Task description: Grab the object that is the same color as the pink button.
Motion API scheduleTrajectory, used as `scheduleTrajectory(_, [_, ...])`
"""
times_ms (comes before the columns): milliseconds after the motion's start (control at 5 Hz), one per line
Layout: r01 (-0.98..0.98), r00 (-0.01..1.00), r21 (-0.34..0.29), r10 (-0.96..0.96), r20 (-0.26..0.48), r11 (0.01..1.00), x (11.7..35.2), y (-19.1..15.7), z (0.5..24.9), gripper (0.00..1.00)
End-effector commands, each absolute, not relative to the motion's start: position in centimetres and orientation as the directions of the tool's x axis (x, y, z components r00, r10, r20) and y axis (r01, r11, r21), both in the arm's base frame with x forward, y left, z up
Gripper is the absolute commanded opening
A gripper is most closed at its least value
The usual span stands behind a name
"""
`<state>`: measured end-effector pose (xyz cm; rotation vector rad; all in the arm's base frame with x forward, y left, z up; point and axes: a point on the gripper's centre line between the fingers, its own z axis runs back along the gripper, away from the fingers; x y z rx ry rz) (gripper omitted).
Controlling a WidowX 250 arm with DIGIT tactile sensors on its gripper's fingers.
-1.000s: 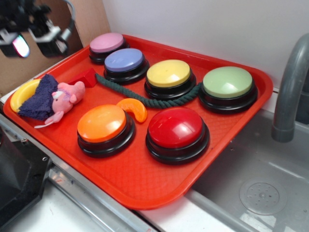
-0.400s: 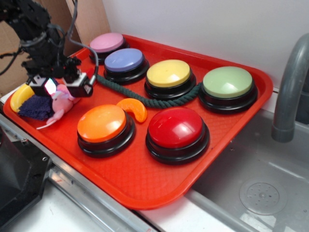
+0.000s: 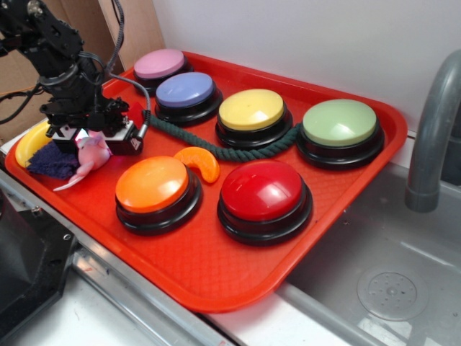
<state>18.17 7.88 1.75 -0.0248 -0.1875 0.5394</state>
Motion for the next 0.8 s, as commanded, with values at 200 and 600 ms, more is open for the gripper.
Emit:
scheduleTrajectory(200, [-0.488, 0.863, -0.051, 0.49, 0.123, 0.872, 19.9, 6.8, 7.0, 0.0])
scheduleTrajectory(600, [-0.258, 0.949, -0.094, 0.27, 0.164, 0.962, 20.4, 2.2, 13.8, 0.0])
